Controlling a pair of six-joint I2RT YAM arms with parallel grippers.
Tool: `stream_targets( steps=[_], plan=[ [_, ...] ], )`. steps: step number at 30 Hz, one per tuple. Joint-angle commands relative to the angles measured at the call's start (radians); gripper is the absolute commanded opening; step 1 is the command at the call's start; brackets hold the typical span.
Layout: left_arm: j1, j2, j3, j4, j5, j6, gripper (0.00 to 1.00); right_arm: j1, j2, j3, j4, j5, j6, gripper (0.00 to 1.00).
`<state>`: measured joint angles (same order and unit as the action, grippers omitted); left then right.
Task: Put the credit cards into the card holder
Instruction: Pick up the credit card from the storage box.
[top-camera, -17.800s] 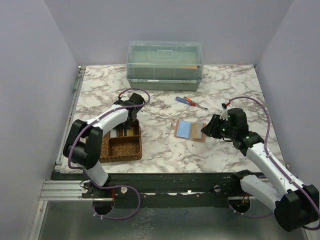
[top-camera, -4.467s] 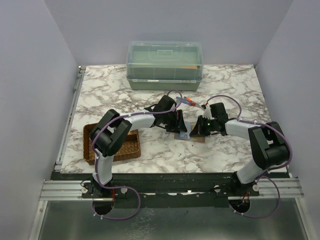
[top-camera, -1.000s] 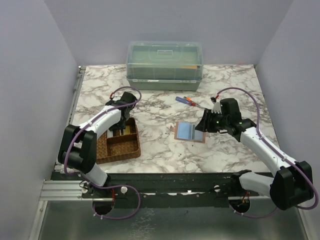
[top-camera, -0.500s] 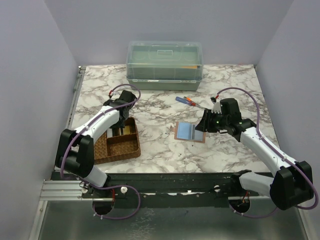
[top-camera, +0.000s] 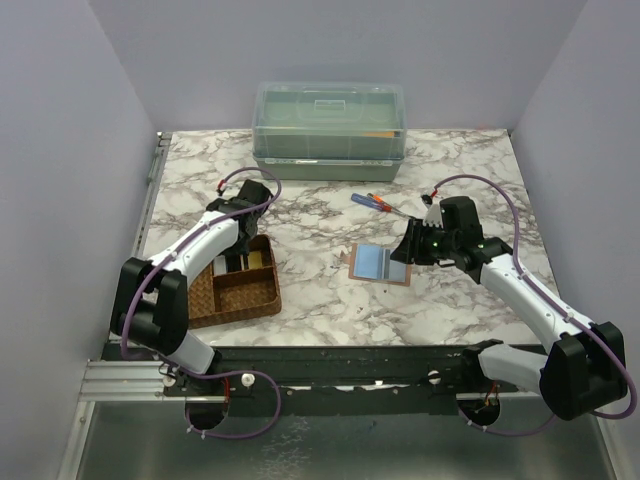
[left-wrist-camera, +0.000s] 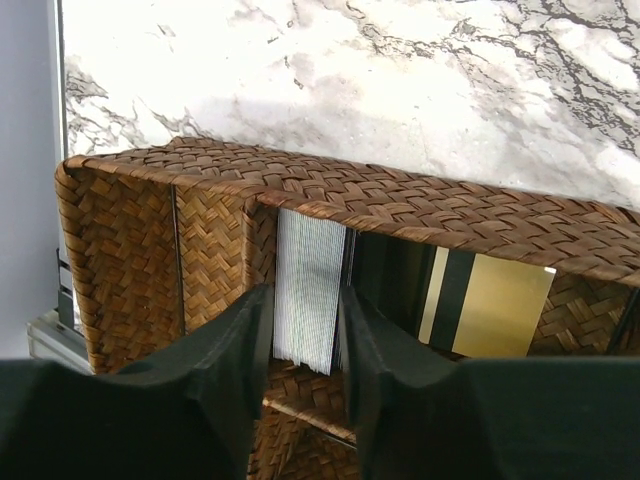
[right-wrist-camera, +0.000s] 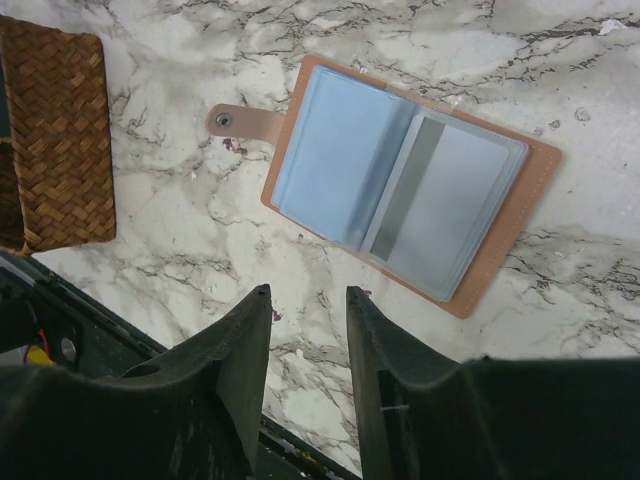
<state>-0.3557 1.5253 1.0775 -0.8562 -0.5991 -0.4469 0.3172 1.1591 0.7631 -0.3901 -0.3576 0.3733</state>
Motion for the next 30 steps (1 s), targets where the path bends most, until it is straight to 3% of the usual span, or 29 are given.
stream_targets(
  steps=[1,13,23,30],
  plan=[
    [-0.005,0.049,-0.007,0.023,-0.004,0.008,0.40,0.005,-0.004,-0.010,0.006,-0.018,-0.007,0.40],
    [-0.012,0.128,0.004,0.018,-0.046,0.010,0.50,0.005,-0.007,-0.011,0.009,-0.031,-0.008,0.40],
    [-0.024,0.112,0.012,0.008,-0.118,-0.001,0.25,0.005,-0.006,-0.012,0.013,-0.027,-0.012,0.40],
    [-0.053,0.088,0.032,0.000,-0.133,-0.002,0.21,0.005,0.002,-0.010,0.013,-0.025,-0.013,0.40]
  ],
)
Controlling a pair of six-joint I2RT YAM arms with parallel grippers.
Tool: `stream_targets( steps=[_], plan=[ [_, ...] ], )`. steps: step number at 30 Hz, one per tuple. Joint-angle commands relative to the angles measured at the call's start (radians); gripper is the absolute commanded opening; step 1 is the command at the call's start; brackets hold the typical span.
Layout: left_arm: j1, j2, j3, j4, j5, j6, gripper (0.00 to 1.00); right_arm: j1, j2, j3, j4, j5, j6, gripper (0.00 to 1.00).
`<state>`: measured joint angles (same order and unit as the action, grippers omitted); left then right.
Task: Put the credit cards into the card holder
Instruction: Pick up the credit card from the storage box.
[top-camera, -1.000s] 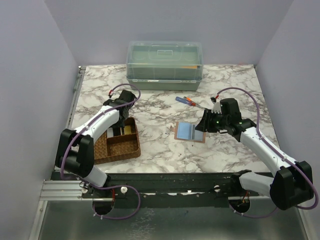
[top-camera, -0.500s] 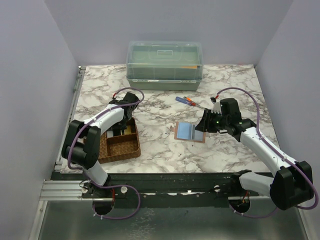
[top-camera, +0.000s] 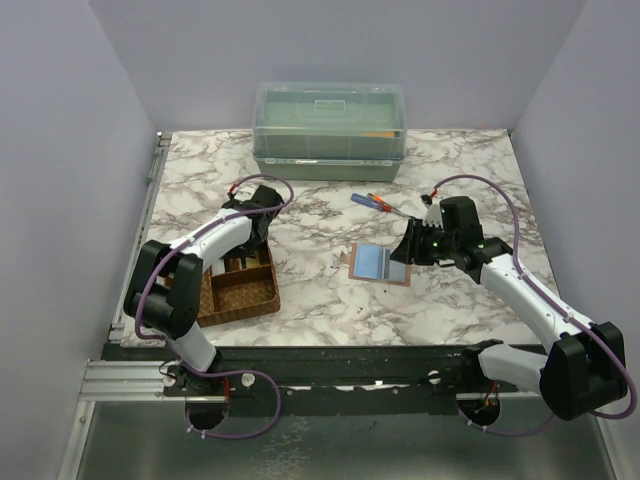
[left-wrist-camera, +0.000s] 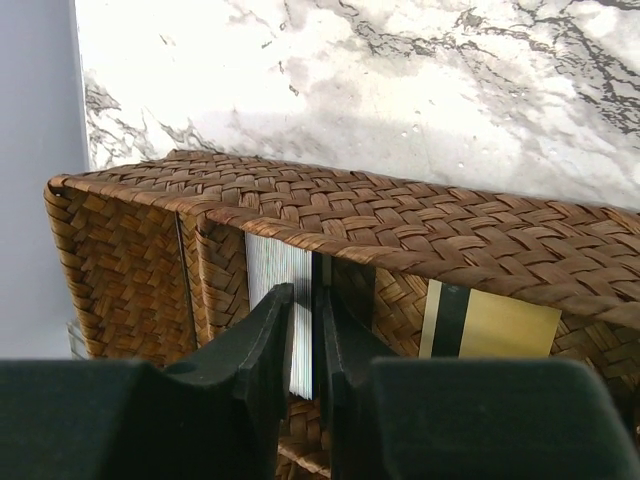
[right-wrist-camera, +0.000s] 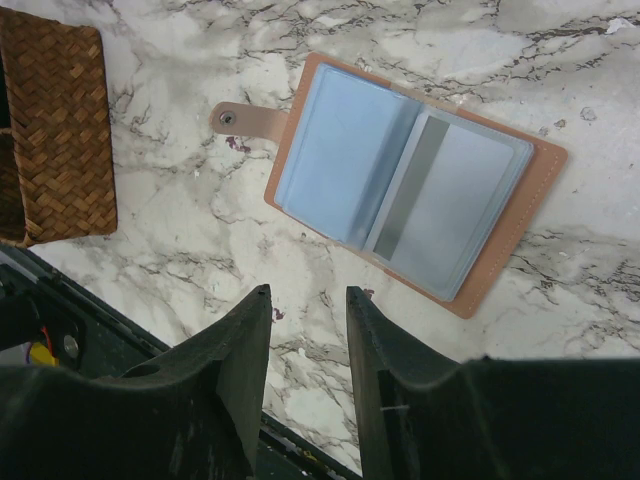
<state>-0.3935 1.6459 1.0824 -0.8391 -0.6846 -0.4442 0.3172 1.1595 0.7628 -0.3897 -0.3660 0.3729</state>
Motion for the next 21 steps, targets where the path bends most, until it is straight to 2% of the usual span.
stream_targets(
  steps=[1,9,11,13,14,21],
  plan=[
    [-0.017,-0.032,0.028,-0.018,-0.049,-0.005,0.20,0.005,0.003,-0.011,0.013,-0.015,-0.014,0.40],
    [-0.025,-0.054,0.027,-0.028,-0.052,-0.006,0.12,0.005,0.010,-0.010,0.012,-0.016,-0.013,0.40],
    [-0.024,-0.052,0.027,-0.029,-0.049,-0.001,0.19,0.004,0.012,-0.009,0.011,-0.016,-0.014,0.40],
    [-0.024,-0.046,0.028,-0.028,-0.018,0.001,0.36,0.004,0.010,-0.007,0.009,-0.020,-0.013,0.40],
    [-0.024,-0.039,0.029,-0.027,-0.010,-0.001,0.39,0.005,0.010,-0.007,0.009,-0.020,-0.014,0.40],
    [-0.023,0.051,0.015,-0.021,-0.060,-0.004,0.46,0.004,0.001,-0.006,0.005,-0.026,-0.012,0.40]
  ],
)
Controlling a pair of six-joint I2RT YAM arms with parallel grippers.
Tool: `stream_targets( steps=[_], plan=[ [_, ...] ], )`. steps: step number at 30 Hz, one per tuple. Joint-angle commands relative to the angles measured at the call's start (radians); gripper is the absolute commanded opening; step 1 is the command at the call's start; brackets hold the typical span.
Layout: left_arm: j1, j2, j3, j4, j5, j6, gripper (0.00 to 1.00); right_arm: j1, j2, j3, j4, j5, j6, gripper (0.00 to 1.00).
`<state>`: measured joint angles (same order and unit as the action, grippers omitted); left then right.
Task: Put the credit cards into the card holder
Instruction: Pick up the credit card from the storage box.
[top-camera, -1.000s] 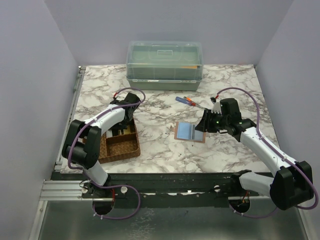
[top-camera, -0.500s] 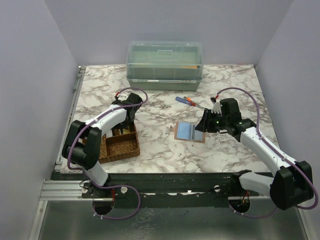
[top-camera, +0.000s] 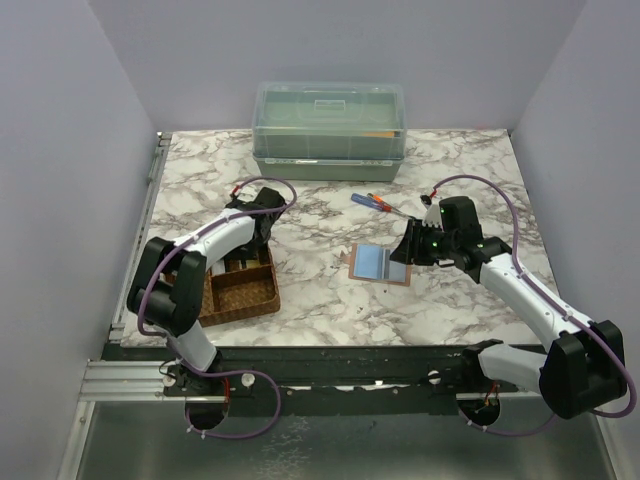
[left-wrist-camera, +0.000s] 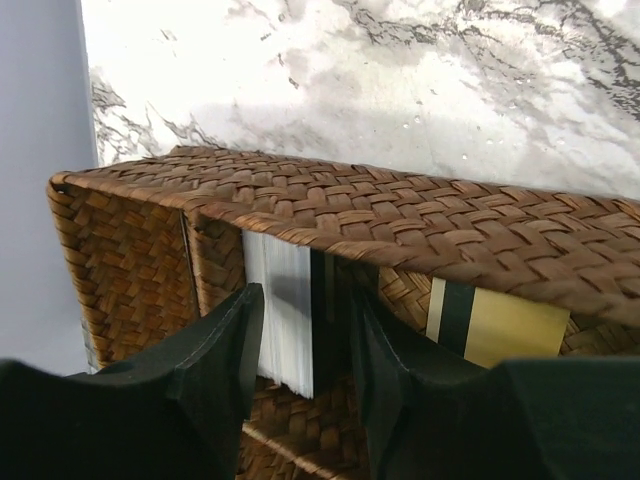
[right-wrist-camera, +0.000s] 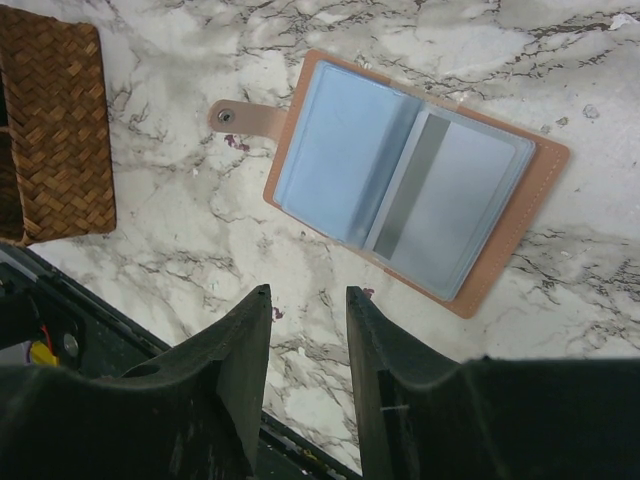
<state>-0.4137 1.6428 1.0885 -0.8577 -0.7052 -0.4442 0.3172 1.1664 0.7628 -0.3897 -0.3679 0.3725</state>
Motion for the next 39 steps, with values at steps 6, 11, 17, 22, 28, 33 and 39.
stream_targets(
  steps=[6,11,17,22,28,33,39],
  plan=[
    [-0.002,0.068,0.012,-0.003,-0.073,-0.002,0.41,0.005,-0.012,-0.006,0.005,-0.031,-0.012,0.40],
    [-0.006,0.025,0.027,-0.004,-0.086,0.001,0.23,0.005,-0.013,-0.006,0.006,-0.029,-0.013,0.40],
    [-0.012,-0.016,0.039,-0.011,-0.115,0.011,0.14,0.005,-0.008,-0.006,0.005,-0.026,-0.012,0.39],
    [-0.013,-0.030,0.045,-0.020,-0.102,0.014,0.09,0.005,-0.002,-0.005,0.004,-0.026,-0.013,0.39],
    [-0.029,-0.058,0.070,-0.046,-0.078,0.009,0.03,0.005,0.001,-0.004,0.003,-0.019,-0.014,0.40],
    [-0.039,-0.104,0.109,-0.090,-0.062,-0.003,0.00,0.005,0.004,0.000,-0.002,-0.015,-0.013,0.40],
    [-0.039,-0.188,0.166,-0.108,-0.005,-0.009,0.00,0.005,0.013,0.001,-0.007,-0.013,-0.008,0.39]
  ],
)
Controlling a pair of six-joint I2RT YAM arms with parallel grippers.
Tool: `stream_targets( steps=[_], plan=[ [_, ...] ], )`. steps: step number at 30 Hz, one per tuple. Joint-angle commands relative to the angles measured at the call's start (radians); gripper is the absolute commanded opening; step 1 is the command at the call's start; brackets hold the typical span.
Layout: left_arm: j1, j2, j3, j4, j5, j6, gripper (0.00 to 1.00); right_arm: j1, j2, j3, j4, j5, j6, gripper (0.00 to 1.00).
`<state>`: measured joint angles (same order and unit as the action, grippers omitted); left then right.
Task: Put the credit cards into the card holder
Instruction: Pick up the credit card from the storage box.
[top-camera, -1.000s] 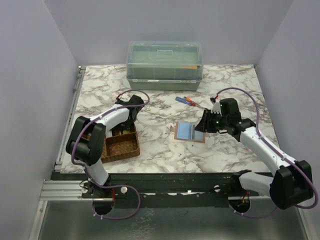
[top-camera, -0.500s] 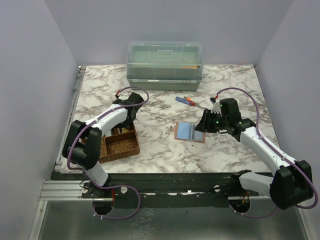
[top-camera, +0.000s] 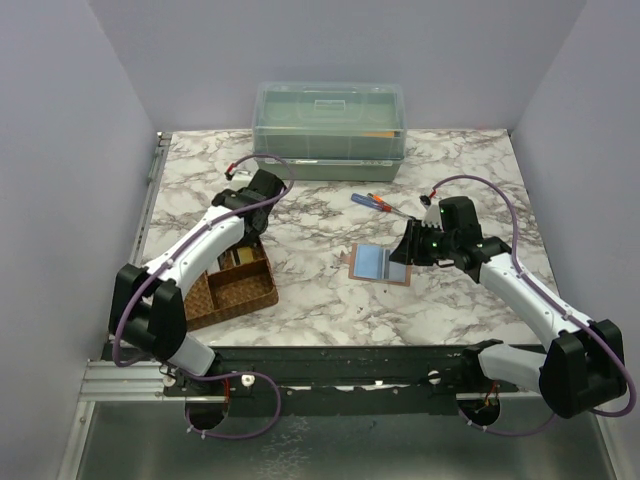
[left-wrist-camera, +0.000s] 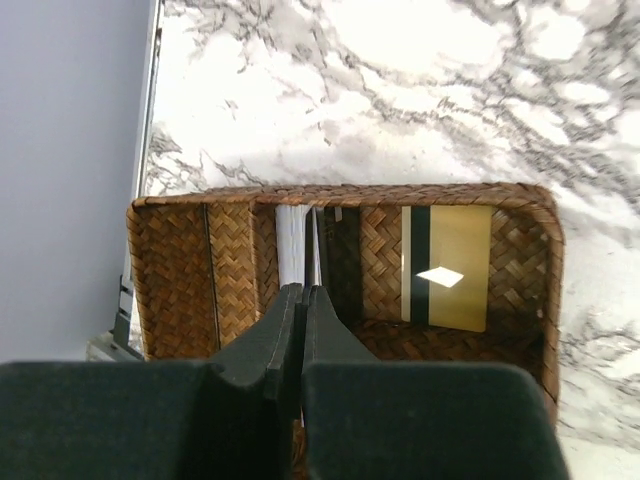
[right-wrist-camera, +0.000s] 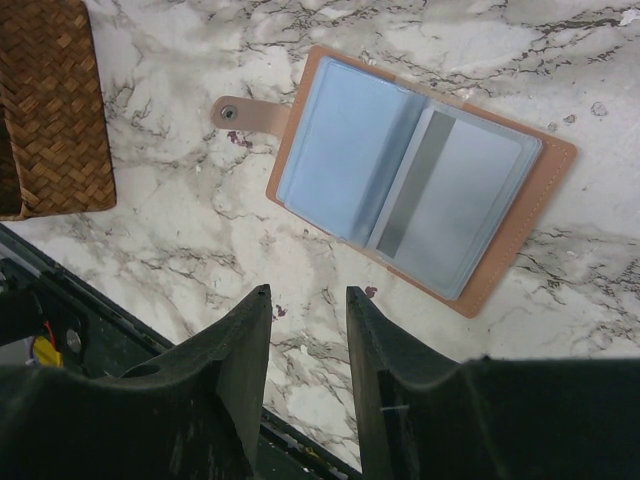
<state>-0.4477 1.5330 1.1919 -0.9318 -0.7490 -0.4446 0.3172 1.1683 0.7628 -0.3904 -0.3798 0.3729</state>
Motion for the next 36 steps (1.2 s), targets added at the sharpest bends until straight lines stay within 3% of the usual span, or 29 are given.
stream_targets(
  steps=[1,6,10,16,21,24,28,36],
  plan=[
    [-0.005,-0.095,0.078,-0.035,0.059,-0.009,0.00,0.005,0.011,0.003,-0.008,0.000,-0.008,0.39],
    [-0.005,-0.178,0.165,-0.024,0.215,-0.005,0.00,0.005,0.014,0.008,-0.012,-0.014,0.004,0.39],
    [-0.005,-0.239,0.207,0.077,0.512,0.018,0.00,0.006,0.011,0.008,0.012,-0.057,0.024,0.40],
    [-0.005,-0.312,0.116,0.439,0.958,-0.005,0.00,0.006,-0.011,-0.010,0.152,-0.254,0.132,0.40],
    [-0.007,-0.349,-0.051,0.818,1.193,-0.217,0.00,0.006,-0.080,-0.066,0.417,-0.375,0.353,0.40],
    [-0.017,-0.385,-0.201,1.100,1.223,-0.378,0.00,0.006,-0.110,-0.119,0.626,-0.414,0.505,0.44],
    [-0.056,-0.408,-0.326,1.308,1.180,-0.497,0.00,0.006,-0.093,-0.199,0.930,-0.454,0.681,0.49],
    [-0.141,-0.384,-0.427,1.513,1.089,-0.605,0.00,0.013,-0.043,-0.217,1.101,-0.462,0.776,0.52]
  ],
)
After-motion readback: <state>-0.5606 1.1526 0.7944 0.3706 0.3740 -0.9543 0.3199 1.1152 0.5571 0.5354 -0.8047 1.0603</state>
